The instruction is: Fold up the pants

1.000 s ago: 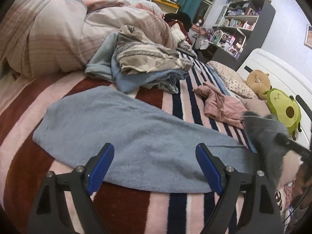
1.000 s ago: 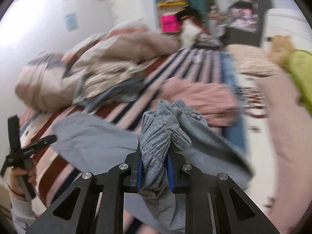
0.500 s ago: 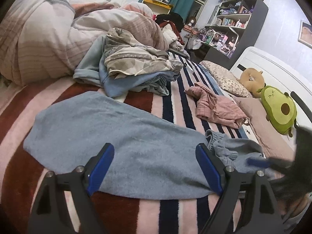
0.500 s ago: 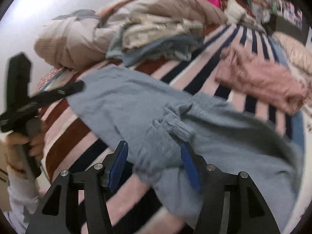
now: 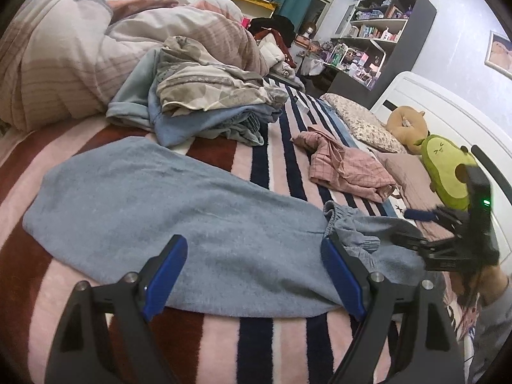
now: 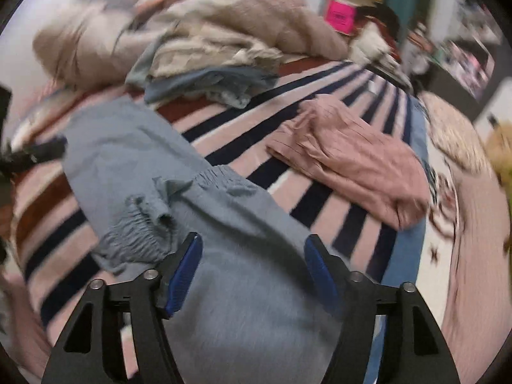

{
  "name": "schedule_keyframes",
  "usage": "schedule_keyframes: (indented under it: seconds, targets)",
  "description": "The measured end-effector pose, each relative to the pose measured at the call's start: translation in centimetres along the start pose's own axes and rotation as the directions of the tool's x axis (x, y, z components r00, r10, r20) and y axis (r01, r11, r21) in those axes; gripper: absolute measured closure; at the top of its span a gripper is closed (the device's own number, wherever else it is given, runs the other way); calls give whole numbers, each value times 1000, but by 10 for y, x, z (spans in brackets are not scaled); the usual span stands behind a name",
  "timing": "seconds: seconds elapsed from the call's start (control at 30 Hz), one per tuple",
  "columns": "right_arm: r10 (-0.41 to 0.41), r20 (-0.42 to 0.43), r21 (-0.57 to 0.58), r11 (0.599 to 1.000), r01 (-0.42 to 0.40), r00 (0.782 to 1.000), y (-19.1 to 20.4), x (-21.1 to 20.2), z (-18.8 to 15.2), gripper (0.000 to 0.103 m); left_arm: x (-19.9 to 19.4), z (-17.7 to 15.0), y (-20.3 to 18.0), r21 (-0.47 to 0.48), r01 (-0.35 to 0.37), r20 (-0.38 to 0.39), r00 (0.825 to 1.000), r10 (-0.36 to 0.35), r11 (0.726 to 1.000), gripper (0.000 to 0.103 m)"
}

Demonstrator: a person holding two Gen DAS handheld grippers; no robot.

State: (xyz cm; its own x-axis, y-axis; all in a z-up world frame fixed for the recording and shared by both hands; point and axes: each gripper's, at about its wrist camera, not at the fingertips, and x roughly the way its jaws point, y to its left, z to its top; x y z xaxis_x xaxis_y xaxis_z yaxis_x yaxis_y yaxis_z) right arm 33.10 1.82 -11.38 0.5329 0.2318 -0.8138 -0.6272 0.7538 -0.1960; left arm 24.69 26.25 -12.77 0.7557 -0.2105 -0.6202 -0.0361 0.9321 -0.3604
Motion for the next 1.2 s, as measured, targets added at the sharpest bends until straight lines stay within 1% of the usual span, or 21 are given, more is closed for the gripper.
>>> schedule_keyframes:
  seconds: [0.07, 0.13, 0.17, 0.2, 0.23, 0.3, 0.33, 0.4, 0.6, 0.63, 0.67, 0.7, 0.73, 0.8, 0.87, 0.97, 1.0, 1.03, 1.1, 1.13, 1.2]
  targets:
    - [-1, -33, -57, 998, -1, 999, 1, 19, 9, 31, 4, 1, -2, 11, -3, -8, 1000, 3, 1000, 20]
    - [20, -67, -71, 997, -25, 998, -1, 35, 13, 35, 7, 2, -3, 27, -11, -17, 1000, 12, 1000, 20]
    - [54, -94, -71, 996, -61, 994, -2, 42, 14, 54, 9, 2, -4, 38, -21, -23, 1000, 22, 999, 20]
    - [67, -119, -71, 995, -76, 991, -2, 47, 13, 84, 10, 3, -4, 42, -28, -26, 999, 29, 999, 20]
    - [56, -142, -65, 996, -66, 988, -2, 52, 11, 96, 11, 3, -3, 44, -38, -29, 999, 39, 998, 20]
    - [37, -98, -11, 999, -38, 994, -12, 48, 7, 101, 12, 3, -3, 46, -54, -31, 998, 55, 998, 20]
    - [21, -65, 38, 999, -19, 998, -19, 43, 6, 101, 12, 3, -3, 44, -55, -29, 998, 56, 998, 20]
    - [-38, -54, 118, 992, 44, 998, -33, 42, 5, 101, 13, 2, -2, 33, -45, -30, 999, 46, 998, 20]
    - [-161, -163, 250, 947, 199, 973, -61, 69, 3, 100, 11, -1, -6, 48, -56, -30, 998, 57, 997, 20]
    - [-171, -175, 250, 945, 212, 970, -61, 70, 3, 96, 11, -1, -6, 47, -54, -30, 998, 55, 997, 20]
    - [-186, -182, 243, 943, 227, 966, -59, 67, 3, 87, 10, -2, -5, 45, -51, -28, 998, 52, 998, 20]
    - [-201, -165, 228, 945, 235, 966, -55, 59, 4, 84, 9, -1, -4, 43, -50, -26, 998, 51, 998, 20]
    - [-190, -140, 221, 951, 218, 972, -51, 50, 5, 81, 8, -1, -3, 40, -49, -24, 998, 50, 998, 20]
    - [-136, -76, 228, 962, 150, 988, -39, 26, 5, 71, 7, 0, 0, 31, -46, -22, 999, 47, 998, 20]
    - [-60, -30, 236, 969, 65, 998, -25, 9, 6, 68, 5, 0, 2, 18, -41, -18, 999, 42, 999, 20]
    - [59, -2, 194, 979, -58, 998, 7, 0, 8, 65, 3, 0, 5, 3, -39, -12, 999, 39, 999, 20]
    - [96, -4, 169, 981, -94, 995, 20, 1, 8, 61, 3, 0, 7, -3, -42, -11, 999, 42, 999, 20]
    - [128, -6, 140, 982, -126, 992, 34, 4, 7, 54, 2, -1, 11, -15, -47, -12, 999, 47, 999, 20]
    - [146, -5, 70, 987, -145, 989, 60, 13, 6, 45, 1, -3, 21, -48, -61, -18, 998, 61, 997, 20]
    - [138, -7, 42, 990, -137, 990, 71, 18, 7, 43, 0, -4, 25, -55, -69, -20, 997, 68, 996, 20]
    - [70, -31, -6, 998, -70, 997, 90, 34, 8, 39, 0, -6, 38, -72, -113, -28, 993, 111, 991, 19]
